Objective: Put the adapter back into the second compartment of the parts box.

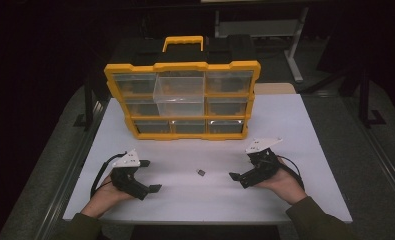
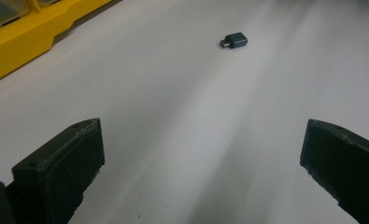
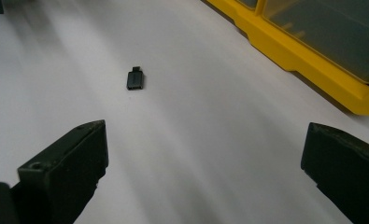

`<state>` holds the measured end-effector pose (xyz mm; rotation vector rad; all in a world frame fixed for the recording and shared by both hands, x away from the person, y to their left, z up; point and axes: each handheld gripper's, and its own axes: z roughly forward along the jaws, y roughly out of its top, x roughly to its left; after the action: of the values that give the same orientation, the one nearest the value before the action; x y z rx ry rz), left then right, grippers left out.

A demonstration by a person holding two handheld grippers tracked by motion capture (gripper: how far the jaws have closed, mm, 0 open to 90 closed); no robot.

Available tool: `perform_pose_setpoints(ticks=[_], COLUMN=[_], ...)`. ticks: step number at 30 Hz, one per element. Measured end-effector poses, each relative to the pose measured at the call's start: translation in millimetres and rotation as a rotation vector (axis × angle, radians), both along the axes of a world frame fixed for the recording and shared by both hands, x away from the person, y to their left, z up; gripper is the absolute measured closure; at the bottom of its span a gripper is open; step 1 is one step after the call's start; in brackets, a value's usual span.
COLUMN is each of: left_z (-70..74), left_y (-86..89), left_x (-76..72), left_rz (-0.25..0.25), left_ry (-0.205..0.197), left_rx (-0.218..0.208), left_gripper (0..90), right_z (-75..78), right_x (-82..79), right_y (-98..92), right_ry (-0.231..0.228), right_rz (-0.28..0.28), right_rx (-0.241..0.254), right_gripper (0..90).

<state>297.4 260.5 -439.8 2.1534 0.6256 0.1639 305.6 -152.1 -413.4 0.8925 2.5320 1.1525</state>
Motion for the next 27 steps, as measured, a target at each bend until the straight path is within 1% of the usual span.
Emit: perform_pose_setpoints(ticks=[8, 15, 19, 27], left_z=[0.1, 0.2, -0.2, -0.7], left_y=[0.1, 0.1, 0.7, 0.1], left_x=[-0.6, -0.6, -0.2, -0.3], left_rz=[-0.007, -0.009, -0.008, -0.01], left_ry=[-0.001, -0.001, 0.001, 0.003], left_rx=[-0.004, -0.008, -0.011, -0.008], left_gripper=[0.0, 0.0, 0.0, 0.0], right_z=[1.5, 4.1, 4.5, 5.1], right_x=[4.1, 6.8, 8.8, 11.1], right_y=[8.7, 17.1, 19.2, 24.8], right_ry=[0.005, 0.012, 0.013, 0.017], right_rz=[0.007, 0.025, 0.027, 0.041], right_rx=[-0.002, -0.004, 0.003, -0.005], right_gripper=[0.2, 1.3, 1.8, 1.8])
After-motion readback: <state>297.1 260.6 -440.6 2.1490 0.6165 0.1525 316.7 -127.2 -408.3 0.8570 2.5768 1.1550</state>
